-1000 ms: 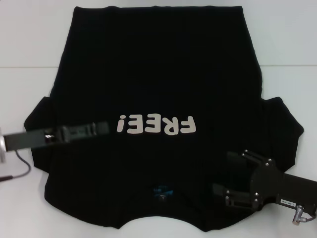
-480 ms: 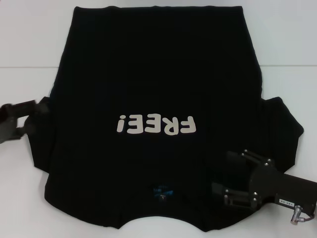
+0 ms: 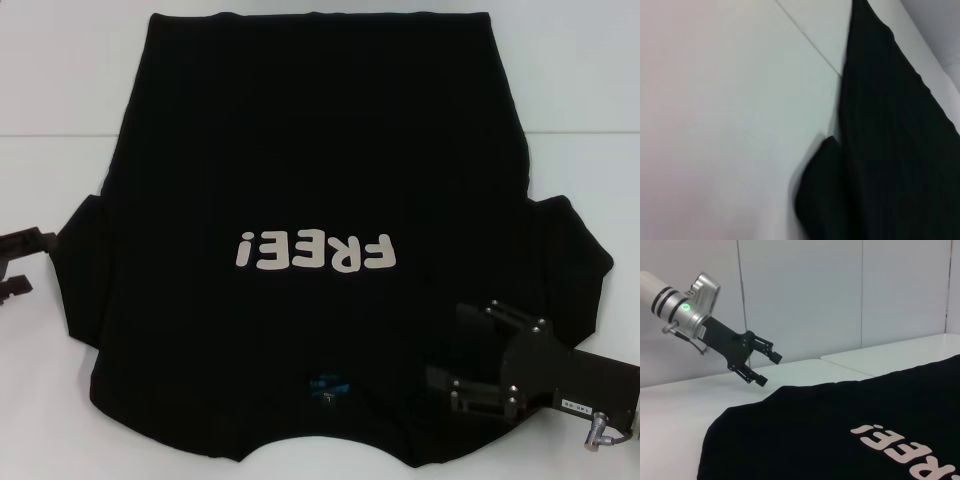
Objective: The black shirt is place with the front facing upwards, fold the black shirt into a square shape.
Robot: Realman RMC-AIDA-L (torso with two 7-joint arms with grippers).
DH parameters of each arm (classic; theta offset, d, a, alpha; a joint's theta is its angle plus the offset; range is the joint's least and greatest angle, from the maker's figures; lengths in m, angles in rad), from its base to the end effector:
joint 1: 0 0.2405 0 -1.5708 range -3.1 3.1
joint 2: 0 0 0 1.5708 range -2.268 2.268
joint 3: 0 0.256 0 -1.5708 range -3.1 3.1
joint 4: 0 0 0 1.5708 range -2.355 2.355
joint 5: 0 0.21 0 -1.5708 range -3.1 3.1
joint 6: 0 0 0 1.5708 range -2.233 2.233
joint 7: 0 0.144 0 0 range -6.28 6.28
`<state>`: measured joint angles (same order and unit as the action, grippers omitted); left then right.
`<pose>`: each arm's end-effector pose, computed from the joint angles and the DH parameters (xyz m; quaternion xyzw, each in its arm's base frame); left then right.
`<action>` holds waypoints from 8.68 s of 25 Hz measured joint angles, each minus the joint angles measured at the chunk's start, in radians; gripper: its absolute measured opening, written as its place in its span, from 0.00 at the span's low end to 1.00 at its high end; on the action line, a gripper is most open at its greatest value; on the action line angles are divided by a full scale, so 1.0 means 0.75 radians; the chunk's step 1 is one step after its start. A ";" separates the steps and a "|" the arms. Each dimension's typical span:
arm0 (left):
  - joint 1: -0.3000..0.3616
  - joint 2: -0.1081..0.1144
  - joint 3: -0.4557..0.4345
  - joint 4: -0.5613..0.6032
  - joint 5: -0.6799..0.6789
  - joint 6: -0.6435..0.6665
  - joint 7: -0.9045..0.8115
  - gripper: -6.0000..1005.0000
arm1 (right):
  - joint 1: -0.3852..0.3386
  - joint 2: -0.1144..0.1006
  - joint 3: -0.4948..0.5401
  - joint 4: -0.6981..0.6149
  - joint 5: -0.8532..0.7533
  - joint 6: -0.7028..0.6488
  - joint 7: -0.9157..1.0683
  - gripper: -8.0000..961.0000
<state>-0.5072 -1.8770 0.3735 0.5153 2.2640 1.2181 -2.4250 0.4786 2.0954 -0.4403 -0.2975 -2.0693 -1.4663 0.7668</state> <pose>-0.3838 0.3461 0.0931 -0.5867 -0.7261 -0.2511 0.2559 0.3012 0.2847 -0.0515 -0.9323 0.1336 0.2624 0.2101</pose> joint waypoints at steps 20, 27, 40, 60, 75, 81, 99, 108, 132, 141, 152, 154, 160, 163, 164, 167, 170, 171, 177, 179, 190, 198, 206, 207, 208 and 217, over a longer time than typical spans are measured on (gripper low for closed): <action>-0.037 -0.049 0.013 -0.069 0.001 -0.132 0.049 0.86 | -0.002 0.000 0.000 0.002 0.000 -0.005 0.002 0.97; -0.047 -0.065 0.013 -0.074 -0.005 -0.138 0.058 0.86 | -0.006 0.000 0.000 0.002 0.000 -0.011 0.002 0.97; -0.063 -0.073 0.038 -0.073 -0.001 -0.154 0.032 0.85 | -0.004 0.000 0.000 0.002 0.000 -0.022 0.002 0.97; -0.069 -0.079 0.048 -0.073 0.008 -0.210 0.035 0.17 | -0.005 0.000 0.000 0.002 0.002 -0.023 0.008 0.97; -0.056 -0.065 0.034 -0.060 -0.014 -0.222 0.086 0.01 | 0.000 -0.002 0.000 0.002 0.002 -0.023 0.010 0.97; -0.039 -0.045 0.034 -0.032 -0.008 -0.226 0.086 0.01 | 0.002 -0.002 0.000 0.002 0.002 -0.023 0.011 0.97; -0.054 -0.023 0.032 0.013 -0.007 -0.247 0.087 0.01 | -0.001 -0.002 0.000 0.002 0.002 -0.037 0.011 0.97; -0.092 -0.036 0.034 0.013 -0.030 -0.135 0.123 0.01 | 0.000 -0.002 0.000 0.002 0.002 -0.037 0.011 0.97; -0.182 -0.189 0.050 -0.002 -0.116 0.094 0.283 0.14 | 0.003 0.000 0.000 0.002 0.002 -0.042 0.015 0.97; -0.149 -0.160 0.037 -0.009 -0.227 0.376 0.645 0.52 | -0.002 -0.001 0.009 0.002 0.002 -0.036 0.024 0.97; -0.077 -0.180 0.256 0.010 -0.255 0.613 1.352 0.92 | -0.010 -0.032 0.133 -0.364 -0.045 -0.045 0.953 0.97; -0.067 -0.194 0.284 0.007 -0.254 0.612 1.432 0.92 | -0.006 -0.057 0.128 -0.467 -0.109 -0.047 1.225 0.97; -0.022 -0.241 0.348 0.020 -0.252 0.594 1.653 0.92 | 0.016 -0.201 0.124 -0.583 -0.232 -0.169 1.764 0.96; -0.017 -0.245 0.373 0.020 -0.251 0.580 1.665 0.92 | 0.041 -0.284 0.118 -0.585 -0.316 -0.195 2.034 0.96; -0.016 -0.245 0.376 0.020 -0.251 0.580 1.666 0.92 | 0.056 -0.307 0.109 -0.585 -0.361 -0.196 2.114 0.96; -0.013 -0.245 0.372 0.020 -0.251 0.580 1.666 0.92 | 0.111 -0.339 0.070 -0.586 -0.484 -0.174 2.245 0.96; -0.013 -0.242 0.374 0.018 -0.251 0.580 1.665 0.92 | 0.172 -0.337 0.052 -0.571 -0.593 -0.116 2.297 0.96; -0.013 -0.242 0.375 0.016 -0.251 0.580 1.665 0.92 | 0.195 -0.333 0.051 -0.561 -0.629 -0.096 2.306 0.96; -0.011 -0.235 0.376 0.011 -0.250 0.583 1.665 0.92 | 0.313 -0.326 0.012 -0.419 -0.772 0.038 2.319 0.96; -0.010 -0.234 0.377 0.010 -0.249 0.587 1.664 0.92 | 0.331 -0.324 -0.013 -0.377 -0.786 0.086 2.324 0.96; -0.007 -0.234 0.377 0.005 -0.235 0.585 1.664 0.92 | 0.383 -0.259 -0.083 -0.338 -0.789 0.191 2.327 0.96; -0.007 -0.232 0.377 0.008 -0.234 0.585 1.653 0.91 | 0.397 -0.248 -0.138 -0.291 -0.785 0.250 2.331 0.95; -0.007 -0.232 0.374 0.010 -0.234 0.589 1.652 0.92 | 0.396 -0.244 -0.154 -0.307 -0.788 0.251 2.329 0.89; -0.007 -0.232 0.372 0.010 -0.234 0.591 1.650 0.92 | 0.395 -0.244 -0.155 -0.307 -0.788 0.253 2.329 0.86; -0.007 -0.232 0.372 0.011 -0.234 0.592 1.647 0.92 | 0.394 -0.244 -0.155 -0.307 -0.788 0.254 2.328 0.83; -0.008 -0.234 0.367 0.015 -0.238 0.594 1.636 0.92 | 0.404 -0.233 -0.190 -0.301 -0.790 0.299 2.332 0.56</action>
<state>-0.5133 -2.0525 0.6491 0.5266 2.0855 1.6632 -1.1980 0.7818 1.9204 -0.5826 -0.5235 -2.6618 -1.2420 2.5157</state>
